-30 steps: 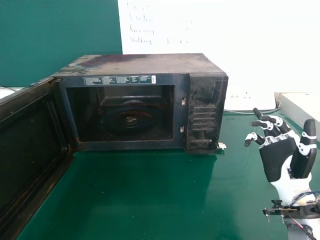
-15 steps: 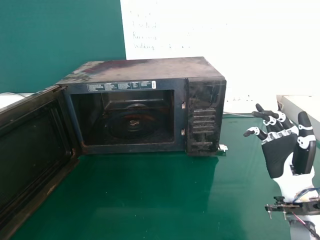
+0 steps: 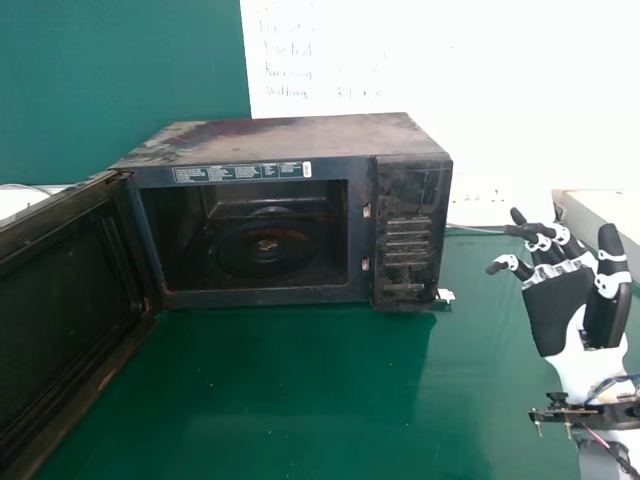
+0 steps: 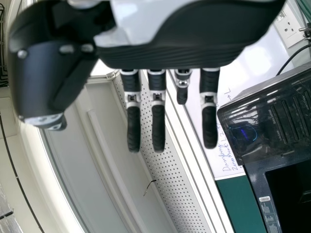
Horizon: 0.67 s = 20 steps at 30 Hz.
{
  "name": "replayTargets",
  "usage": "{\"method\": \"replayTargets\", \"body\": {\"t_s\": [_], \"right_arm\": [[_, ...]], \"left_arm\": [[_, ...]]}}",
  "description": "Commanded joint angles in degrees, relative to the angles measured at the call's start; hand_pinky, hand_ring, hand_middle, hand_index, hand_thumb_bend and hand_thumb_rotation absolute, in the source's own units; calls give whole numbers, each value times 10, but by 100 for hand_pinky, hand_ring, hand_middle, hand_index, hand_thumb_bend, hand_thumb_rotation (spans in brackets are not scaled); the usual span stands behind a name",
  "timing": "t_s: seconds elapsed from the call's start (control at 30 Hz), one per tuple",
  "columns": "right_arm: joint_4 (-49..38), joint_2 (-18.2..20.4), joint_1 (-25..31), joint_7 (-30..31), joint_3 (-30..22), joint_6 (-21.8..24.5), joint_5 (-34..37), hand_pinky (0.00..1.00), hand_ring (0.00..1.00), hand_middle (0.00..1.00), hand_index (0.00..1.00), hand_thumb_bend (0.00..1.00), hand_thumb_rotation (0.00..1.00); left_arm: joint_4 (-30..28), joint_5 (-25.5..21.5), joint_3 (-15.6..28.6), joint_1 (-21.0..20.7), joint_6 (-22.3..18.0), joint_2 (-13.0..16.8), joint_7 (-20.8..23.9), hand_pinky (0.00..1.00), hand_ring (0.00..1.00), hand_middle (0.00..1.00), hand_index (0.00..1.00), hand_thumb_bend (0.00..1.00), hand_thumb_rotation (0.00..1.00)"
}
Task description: Open the door of oven
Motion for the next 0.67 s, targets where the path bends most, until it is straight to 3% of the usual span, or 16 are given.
{"method": "replayTargets", "body": {"t_s": [0.0, 0.4, 0.63], "right_arm": [[3, -1, -8, 0, -1, -4, 1, 81, 90, 98, 94, 100, 82], [1, 0, -8, 2, 0, -1, 4, 83, 91, 98, 95, 100, 82], [-1, 1, -7, -3, 0, -3, 0, 82, 90, 98, 95, 100, 82]], "left_arm": [[1, -9, -9, 6, -9, 1, -2, 34, 51, 57, 54, 75, 61], [6, -22, -28, 24, -34, 3, -17, 32, 48, 55, 51, 74, 62], [5, -34, -35, 26, -37, 1, -19, 31, 48, 54, 51, 79, 59]]}}
